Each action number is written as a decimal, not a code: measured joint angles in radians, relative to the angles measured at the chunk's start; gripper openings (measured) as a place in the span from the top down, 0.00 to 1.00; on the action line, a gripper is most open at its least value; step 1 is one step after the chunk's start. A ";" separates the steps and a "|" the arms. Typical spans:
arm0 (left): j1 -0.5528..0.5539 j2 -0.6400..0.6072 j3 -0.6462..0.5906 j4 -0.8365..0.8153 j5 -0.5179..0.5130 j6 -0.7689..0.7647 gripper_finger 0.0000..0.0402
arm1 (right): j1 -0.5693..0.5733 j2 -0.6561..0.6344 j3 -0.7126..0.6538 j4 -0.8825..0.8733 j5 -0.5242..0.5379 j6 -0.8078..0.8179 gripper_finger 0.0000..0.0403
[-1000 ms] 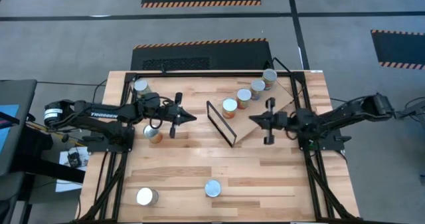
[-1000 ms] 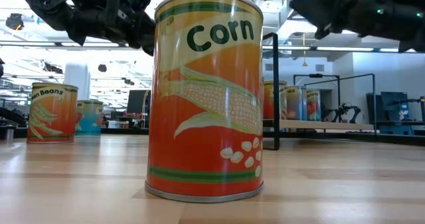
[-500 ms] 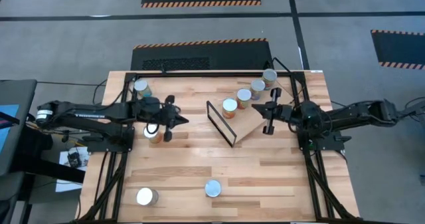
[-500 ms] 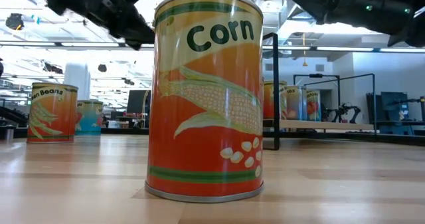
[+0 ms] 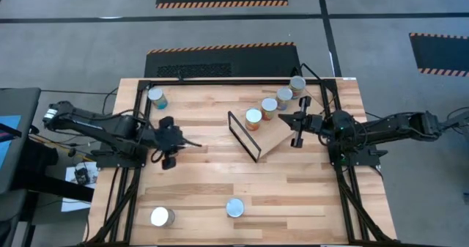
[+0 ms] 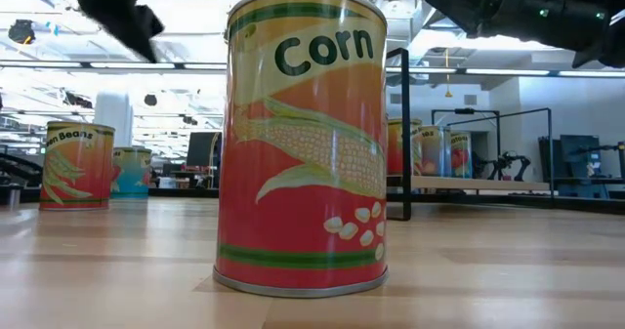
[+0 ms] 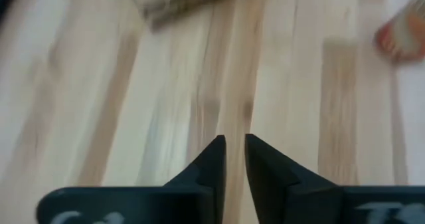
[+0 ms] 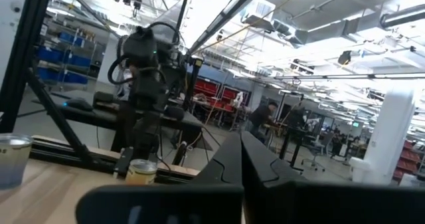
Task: Pick and place cans onto a shelf
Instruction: Put the canned green beans on the shelf aligned with the other canned green beans
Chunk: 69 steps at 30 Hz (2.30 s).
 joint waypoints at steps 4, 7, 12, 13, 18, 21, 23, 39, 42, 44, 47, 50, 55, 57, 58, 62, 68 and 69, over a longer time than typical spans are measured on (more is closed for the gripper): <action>-0.069 0.001 0.004 -0.170 -0.005 -0.111 0.82 | 0.000 0.000 0.000 -0.011 0.001 0.000 0.98; -0.110 0.007 0.004 -0.264 -0.005 -0.173 0.76 | 0.000 0.000 0.000 -0.010 0.002 0.000 0.97; -0.157 0.024 0.004 -0.331 -0.031 -0.227 0.69 | 0.000 0.000 0.000 -0.010 0.002 0.000 0.98; -0.164 0.031 0.004 -0.337 -0.032 -0.227 0.67 | 0.000 0.000 0.000 -0.010 0.002 0.000 0.98; -0.179 0.086 -0.038 -0.330 -0.043 -0.205 0.65 | 0.000 0.000 0.000 -0.014 0.003 0.000 0.98; -0.179 0.111 -0.085 -0.325 -0.065 -0.206 0.65 | 0.000 0.000 0.000 -0.016 0.003 0.000 0.97; -0.179 0.121 -0.106 -0.310 -0.082 -0.209 0.65 | 0.000 0.000 0.000 -0.017 0.004 0.000 0.97; -0.152 0.121 -0.100 0.117 0.028 -0.001 1.00 | 0.000 0.001 0.000 -0.016 0.005 0.000 0.98; -0.114 0.136 -0.073 0.356 0.061 0.064 1.00 | -0.001 0.001 0.000 -0.016 0.006 0.000 0.98; -0.089 0.176 -0.049 0.459 0.088 0.126 1.00 | -0.001 0.001 0.000 -0.016 0.006 0.001 0.99; -0.056 0.285 0.008 0.566 0.111 0.210 1.00 | -0.001 0.001 0.000 -0.016 0.007 0.007 0.99; -0.037 0.423 0.096 0.622 0.140 0.295 1.00 | -0.001 0.000 0.000 -0.016 0.009 0.011 0.99; -0.034 0.641 0.262 0.632 0.154 0.422 1.00 | -0.001 0.001 0.000 -0.017 0.013 0.011 0.99; -0.034 0.699 0.300 0.622 0.156 0.449 1.00 | -0.001 0.000 0.000 -0.017 0.013 0.011 0.99; -0.034 0.719 0.314 0.617 0.155 0.465 1.00 | -0.001 0.000 0.000 -0.021 0.013 0.011 0.99; -0.033 0.719 0.321 0.598 0.152 0.455 1.00 | -0.001 0.000 0.000 -0.034 0.014 0.010 0.99; -0.034 0.623 0.207 0.672 0.146 0.357 1.00 | 0.022 -0.001 0.024 -0.110 0.054 0.050 0.99; -0.033 0.603 0.168 0.700 0.144 0.334 1.00 | 0.036 -0.007 0.040 -0.165 0.071 0.067 0.99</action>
